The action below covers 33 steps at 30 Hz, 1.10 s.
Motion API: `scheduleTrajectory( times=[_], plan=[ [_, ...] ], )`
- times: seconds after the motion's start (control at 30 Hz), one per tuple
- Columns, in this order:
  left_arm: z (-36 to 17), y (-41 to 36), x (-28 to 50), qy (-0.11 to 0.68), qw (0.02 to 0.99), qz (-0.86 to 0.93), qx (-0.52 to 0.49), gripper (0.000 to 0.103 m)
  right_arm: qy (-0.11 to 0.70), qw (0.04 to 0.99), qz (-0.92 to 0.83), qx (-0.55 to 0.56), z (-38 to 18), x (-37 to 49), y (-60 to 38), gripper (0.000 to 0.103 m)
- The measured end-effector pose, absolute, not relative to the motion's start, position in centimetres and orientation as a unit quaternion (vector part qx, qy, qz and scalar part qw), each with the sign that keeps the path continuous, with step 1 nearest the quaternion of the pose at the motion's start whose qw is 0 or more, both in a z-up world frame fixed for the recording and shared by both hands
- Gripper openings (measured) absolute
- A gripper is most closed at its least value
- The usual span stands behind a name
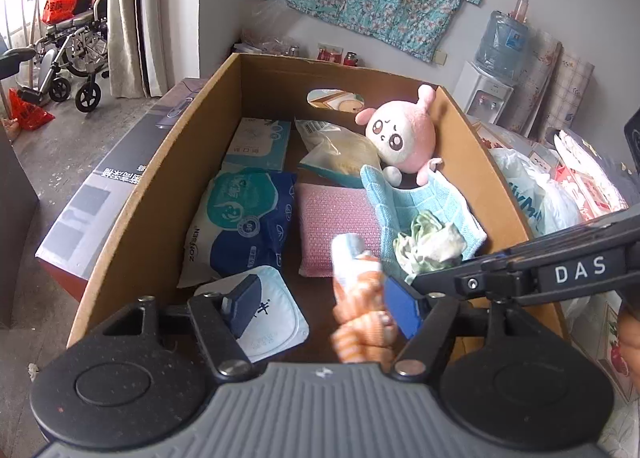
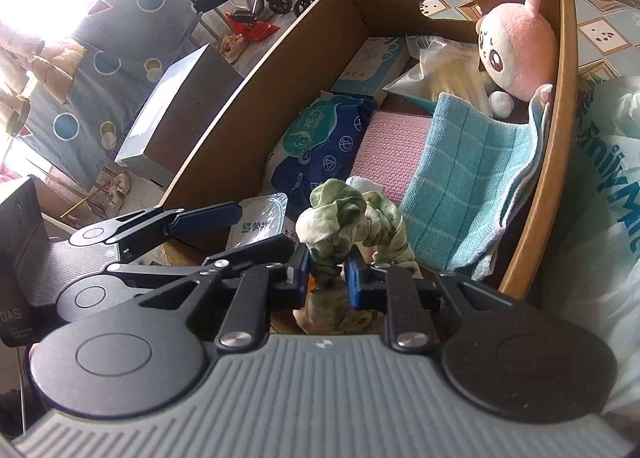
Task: Organize soft objects
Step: 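Lower the scrunchie into the box with the right gripper while the left lowers the towel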
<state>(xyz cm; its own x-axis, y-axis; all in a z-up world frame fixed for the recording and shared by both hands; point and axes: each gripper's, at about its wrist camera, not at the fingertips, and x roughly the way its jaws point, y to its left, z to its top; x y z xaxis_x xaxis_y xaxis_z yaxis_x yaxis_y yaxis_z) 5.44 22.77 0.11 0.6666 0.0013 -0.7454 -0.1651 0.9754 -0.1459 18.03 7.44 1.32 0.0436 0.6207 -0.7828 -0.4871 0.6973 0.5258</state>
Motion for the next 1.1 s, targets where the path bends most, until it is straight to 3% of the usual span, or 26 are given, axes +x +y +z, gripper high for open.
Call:
scheduleTrajectory(
  times=[0.6,0.83,1.1],
  plan=[
    [1.9,24.4,4.5,0.366,0.923,0.078,-0.095,0.071,0.563,0.732,0.381,-0.033,3.1,17.0,8.1,0.020],
    [2.0,24.5,4.3,0.362,0.924,0.078,-0.098,0.071,0.555,0.734,0.372,-0.121,3.6,15.7,8.5,0.042],
    [2.5,24.0,4.0,0.356,0.926,0.080,-0.096,0.071,0.529,0.754,0.372,-0.114,5.0,15.1,6.8,0.044]
  ],
)
